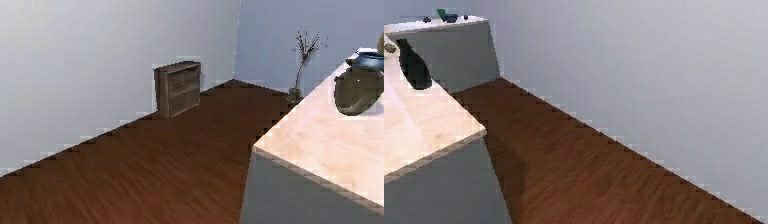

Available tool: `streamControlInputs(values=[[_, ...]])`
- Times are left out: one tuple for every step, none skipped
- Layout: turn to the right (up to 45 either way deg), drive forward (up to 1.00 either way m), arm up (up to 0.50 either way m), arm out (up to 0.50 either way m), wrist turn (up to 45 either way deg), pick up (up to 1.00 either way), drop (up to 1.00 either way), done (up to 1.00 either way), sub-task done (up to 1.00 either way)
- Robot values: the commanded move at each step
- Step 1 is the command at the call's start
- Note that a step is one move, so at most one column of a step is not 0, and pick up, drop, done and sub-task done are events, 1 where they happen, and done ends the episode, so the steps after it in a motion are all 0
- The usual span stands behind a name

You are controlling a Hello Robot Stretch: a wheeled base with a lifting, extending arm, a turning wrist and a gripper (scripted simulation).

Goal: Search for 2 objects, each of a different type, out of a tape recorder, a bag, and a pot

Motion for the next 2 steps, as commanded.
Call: streamControlInputs(values=[[-18.0,0.00,0.00,0.00,0.0,0.00,0.00,0.00,0.00],[0.0,0.05,0.00,0.00,0.0,0.00,0.00,0.00,0.00]])
